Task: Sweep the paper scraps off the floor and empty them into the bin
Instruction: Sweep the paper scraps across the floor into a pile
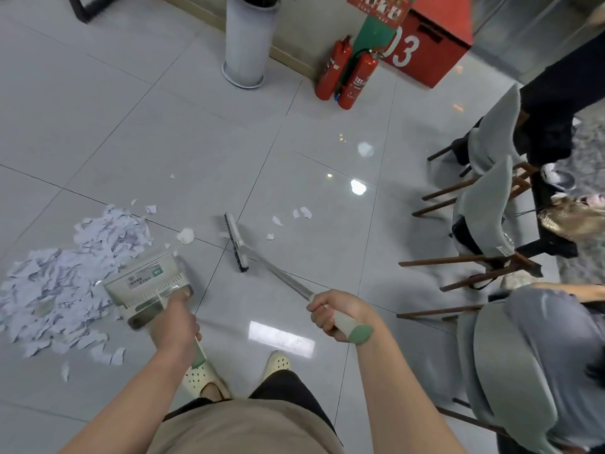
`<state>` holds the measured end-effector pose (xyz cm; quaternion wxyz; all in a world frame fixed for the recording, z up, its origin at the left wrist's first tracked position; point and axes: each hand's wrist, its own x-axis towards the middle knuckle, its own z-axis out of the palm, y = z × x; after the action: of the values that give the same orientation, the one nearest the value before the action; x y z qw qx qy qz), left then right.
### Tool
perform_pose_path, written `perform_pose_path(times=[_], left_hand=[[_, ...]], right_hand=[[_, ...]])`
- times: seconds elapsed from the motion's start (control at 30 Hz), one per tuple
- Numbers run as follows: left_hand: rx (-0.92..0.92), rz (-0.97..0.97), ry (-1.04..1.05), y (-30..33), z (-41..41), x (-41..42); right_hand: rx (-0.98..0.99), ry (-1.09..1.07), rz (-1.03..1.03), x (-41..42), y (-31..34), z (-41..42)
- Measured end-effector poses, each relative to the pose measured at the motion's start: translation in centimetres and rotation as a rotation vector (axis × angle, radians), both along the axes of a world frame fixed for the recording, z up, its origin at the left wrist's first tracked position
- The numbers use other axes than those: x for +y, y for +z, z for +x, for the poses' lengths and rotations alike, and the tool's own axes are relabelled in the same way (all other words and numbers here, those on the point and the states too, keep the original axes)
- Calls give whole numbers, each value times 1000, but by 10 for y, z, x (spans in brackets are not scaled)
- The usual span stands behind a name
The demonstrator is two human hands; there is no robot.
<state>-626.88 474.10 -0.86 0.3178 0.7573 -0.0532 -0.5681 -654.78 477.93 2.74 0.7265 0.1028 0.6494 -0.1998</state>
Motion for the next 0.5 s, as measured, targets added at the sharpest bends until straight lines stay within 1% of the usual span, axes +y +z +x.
perform_pose_path(times=[0.2,0.33,0.5], left_hand=[[29,-40,-24,0,-39,-24],[38,-38,-19,-5,-80,-44],[53,-3,48,-4,-138,-67]], right_hand=[[71,-73,-29,-36,11,-45],[122,-120,-73,-63,10,-97],[174,-141,-96,-100,0,-172]])
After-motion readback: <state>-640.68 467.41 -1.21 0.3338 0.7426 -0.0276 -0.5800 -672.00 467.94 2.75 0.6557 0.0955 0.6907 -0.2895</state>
